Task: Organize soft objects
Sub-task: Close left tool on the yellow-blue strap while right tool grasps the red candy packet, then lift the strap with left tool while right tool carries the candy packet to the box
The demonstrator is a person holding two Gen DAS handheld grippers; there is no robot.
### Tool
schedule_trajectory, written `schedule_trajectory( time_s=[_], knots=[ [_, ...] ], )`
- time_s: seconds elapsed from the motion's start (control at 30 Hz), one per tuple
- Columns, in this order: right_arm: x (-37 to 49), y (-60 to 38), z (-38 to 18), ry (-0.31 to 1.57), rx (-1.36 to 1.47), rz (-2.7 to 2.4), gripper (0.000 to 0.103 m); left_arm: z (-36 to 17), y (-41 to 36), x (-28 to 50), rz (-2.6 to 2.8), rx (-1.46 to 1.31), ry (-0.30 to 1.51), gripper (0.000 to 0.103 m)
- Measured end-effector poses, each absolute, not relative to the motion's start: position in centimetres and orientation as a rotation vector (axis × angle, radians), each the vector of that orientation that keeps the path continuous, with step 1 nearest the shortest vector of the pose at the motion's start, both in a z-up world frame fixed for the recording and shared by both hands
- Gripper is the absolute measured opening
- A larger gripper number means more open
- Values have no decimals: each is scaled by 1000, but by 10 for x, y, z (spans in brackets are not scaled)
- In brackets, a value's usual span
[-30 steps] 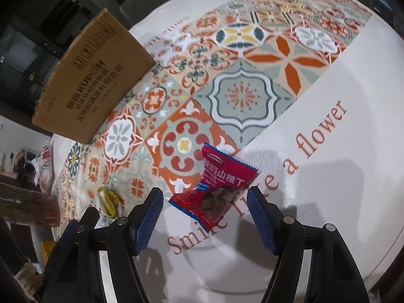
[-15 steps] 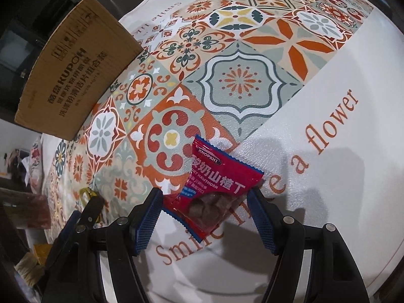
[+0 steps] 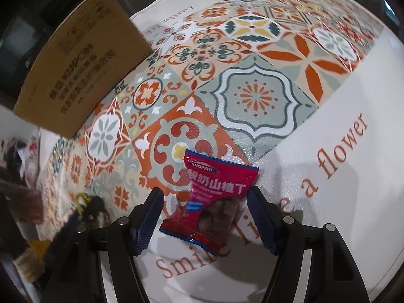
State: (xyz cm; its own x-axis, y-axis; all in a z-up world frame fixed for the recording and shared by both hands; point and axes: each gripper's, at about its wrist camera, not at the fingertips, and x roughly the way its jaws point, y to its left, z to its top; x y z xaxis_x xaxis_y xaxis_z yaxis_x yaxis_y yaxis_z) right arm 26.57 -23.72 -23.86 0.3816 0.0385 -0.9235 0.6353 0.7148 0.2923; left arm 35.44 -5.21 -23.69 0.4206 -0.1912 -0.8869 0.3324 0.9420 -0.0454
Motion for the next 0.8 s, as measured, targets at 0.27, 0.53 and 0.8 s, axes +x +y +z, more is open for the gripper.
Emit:
schedule_trajectory(
  time_s=[0.27,0.53,0.8],
  knots=[
    [272,-233,-236,1154,623,-330,37,-235,-44,351,-344,92,1114,30],
    [267,-228,-233,1156,592,-254,36,-222,-43,337,-369,75,1106,30],
    [263,-218,-208,1100,533,-179,36,-198,-36,321,-368,42,1074,30]
  ],
)
